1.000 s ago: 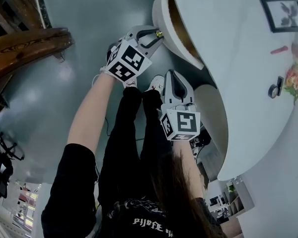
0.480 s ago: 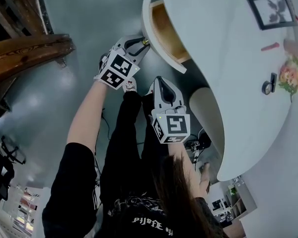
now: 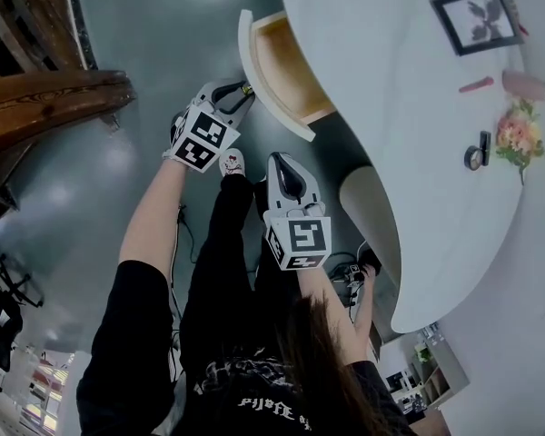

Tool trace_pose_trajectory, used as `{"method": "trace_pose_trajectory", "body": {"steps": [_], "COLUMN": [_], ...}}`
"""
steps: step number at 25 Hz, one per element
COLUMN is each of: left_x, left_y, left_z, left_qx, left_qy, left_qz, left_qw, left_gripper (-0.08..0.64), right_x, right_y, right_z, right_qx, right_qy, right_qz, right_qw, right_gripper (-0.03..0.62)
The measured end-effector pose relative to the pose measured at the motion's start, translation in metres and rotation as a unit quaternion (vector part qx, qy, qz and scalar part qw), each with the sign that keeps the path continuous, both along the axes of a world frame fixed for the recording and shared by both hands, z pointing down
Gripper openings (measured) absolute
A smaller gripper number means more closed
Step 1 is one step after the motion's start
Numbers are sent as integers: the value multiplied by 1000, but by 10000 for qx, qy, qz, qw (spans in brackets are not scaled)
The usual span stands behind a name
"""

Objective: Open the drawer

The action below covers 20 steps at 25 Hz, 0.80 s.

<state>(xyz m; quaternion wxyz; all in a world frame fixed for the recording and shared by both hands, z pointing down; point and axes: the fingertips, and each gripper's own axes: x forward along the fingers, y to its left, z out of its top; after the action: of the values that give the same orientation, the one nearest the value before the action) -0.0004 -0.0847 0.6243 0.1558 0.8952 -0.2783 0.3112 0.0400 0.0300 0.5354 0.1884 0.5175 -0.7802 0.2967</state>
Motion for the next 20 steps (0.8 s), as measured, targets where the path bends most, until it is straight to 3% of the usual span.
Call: {"method": "trace_pose_trajectory", "body": {"steps": [20], "left_x": [-28], "left_y": [18], "left_z": [-1], "left_qx": [-155], "left_qy": [-316], "left_qz": [-258], "left_qw": [9990], "left_gripper": [115], "right_x": [-2], "right_y": [9], "right_z": [-24], "right_qx": [71], "right_qy": [-70], "right_qz": [-51], "right_qw": [9999], "right_gripper": [26]}}
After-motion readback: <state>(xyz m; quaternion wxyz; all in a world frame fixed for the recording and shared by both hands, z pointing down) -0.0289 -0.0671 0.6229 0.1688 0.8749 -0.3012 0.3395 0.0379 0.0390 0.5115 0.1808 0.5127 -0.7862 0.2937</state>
